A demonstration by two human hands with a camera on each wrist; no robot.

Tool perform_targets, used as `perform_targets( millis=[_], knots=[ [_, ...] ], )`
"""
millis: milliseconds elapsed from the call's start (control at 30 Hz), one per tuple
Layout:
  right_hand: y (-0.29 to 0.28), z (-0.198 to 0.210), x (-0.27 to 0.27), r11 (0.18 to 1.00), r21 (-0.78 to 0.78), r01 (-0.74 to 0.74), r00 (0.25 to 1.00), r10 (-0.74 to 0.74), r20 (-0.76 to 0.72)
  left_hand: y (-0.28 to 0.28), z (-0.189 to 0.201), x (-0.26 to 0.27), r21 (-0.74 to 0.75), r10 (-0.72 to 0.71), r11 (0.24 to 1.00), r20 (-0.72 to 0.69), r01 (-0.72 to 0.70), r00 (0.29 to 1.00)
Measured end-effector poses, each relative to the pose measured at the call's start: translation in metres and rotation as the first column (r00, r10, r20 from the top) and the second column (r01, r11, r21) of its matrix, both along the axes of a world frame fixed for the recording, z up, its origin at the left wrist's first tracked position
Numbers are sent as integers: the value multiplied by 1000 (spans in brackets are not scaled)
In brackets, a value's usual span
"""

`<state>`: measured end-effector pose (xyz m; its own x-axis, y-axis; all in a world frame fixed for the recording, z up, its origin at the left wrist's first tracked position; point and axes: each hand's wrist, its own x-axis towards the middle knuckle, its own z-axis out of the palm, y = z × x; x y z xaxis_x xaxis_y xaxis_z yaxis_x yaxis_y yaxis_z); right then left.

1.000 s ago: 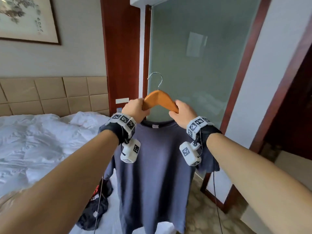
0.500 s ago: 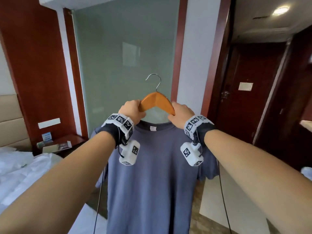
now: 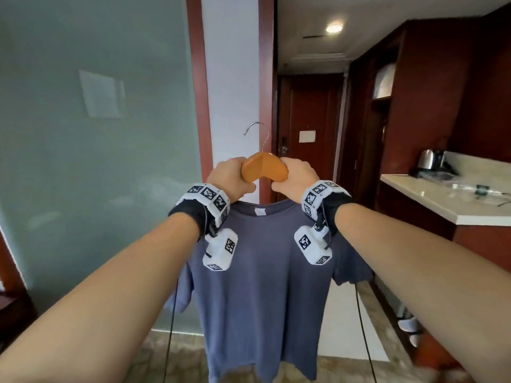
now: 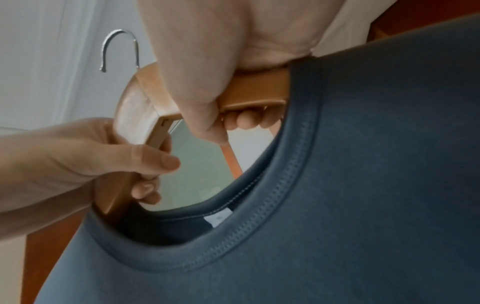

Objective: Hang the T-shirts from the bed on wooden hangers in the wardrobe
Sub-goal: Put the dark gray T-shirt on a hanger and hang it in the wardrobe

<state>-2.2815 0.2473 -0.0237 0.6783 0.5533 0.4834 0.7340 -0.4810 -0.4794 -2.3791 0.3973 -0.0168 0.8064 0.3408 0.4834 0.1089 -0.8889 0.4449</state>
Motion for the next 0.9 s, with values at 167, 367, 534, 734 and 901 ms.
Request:
perform_targets(
  millis=[167,367,534,734,901],
  knots=[
    [-20,5,52,998,41,53,999,-53,-7,-22,1,73,21,-99,995,90,97,991],
    [-53,2,139,985,-95,143,989,-139,48,-44,-1,173,201,-160,967,-2,157,987],
    [-80,-4,236,968,-173,181,983,-176,47,-65,-6,273,165,-244,953,-75,253,967],
    [-108,-2,354,957,-214,196,980,-195,26,-89,-5,393,69,-292,951,-109,300,950],
    [-117,1,441,956,-208,206,978,-206,24,-98,-1,480,55,-320,943,-115,327,940]
  ],
)
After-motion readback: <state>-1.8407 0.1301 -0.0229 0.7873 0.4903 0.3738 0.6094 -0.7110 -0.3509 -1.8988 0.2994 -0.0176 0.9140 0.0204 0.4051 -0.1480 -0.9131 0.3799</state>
